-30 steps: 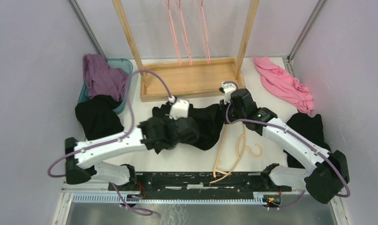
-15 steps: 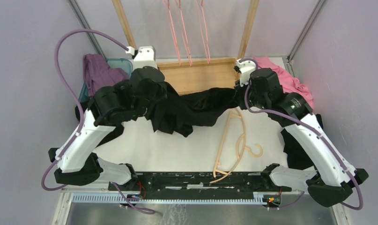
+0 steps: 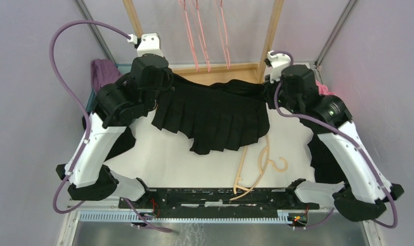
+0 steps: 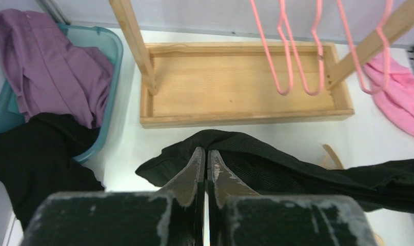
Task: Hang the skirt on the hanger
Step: Flatten out the skirt at the center of the board.
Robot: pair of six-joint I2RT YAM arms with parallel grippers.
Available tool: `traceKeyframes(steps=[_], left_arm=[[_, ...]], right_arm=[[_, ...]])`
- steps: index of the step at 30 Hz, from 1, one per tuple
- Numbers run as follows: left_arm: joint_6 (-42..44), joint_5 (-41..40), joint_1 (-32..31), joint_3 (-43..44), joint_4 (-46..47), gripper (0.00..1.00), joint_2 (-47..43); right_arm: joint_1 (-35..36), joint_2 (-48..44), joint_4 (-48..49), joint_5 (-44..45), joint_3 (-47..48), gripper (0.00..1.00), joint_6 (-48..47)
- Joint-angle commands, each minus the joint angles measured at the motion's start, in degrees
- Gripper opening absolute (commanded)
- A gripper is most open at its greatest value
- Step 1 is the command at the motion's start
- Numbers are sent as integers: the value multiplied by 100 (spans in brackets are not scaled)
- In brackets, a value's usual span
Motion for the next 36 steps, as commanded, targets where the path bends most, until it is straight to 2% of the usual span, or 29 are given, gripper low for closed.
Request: traceKeyframes(steps=[1,7,10,14,15,17,19,20,28,33,36], left_arm=[[686,308,766,-256,938,3,191],[1027,1750,2082,-269,1955,3,636],[1066,2320,2479,635,1966,3,1148],[1121,2762,2613,2537,1685,3,1916],[1104,2860,2645,2744,1695,3,1969],[1071,2949,2680,2337,1867,3,1770],[1024,3053,2680,1197,2317,3,1296],[988,3088,2684,504,2736,3,987],[209,3031,2676,-4518,4039,3,-1081],[-342,3106,2675,-6467,4168,3,-2054],[-577,3189,2666,-7176,4140,5,-2444]], right_arm=[[-193,675,466,415,441,1,-284],[-787,1843,904,-53,1667,1,-319],[-938,2474,809,-318,2869,1,-339],[-967,3115,483,-422,4451,1,-447],[-965,3191,461,-449,4638,1,-477],[-968,3123,512,-455,4518,1,-484],[-965,2718,1039,-505,3611,1,-432],[-972,2457,1360,-556,2709,1,-349],[-974,1121,3084,-1164,-2151,1,344],[-968,505,3677,-1753,-4143,1,766],[-912,360,3701,-2286,-4743,1,939]])
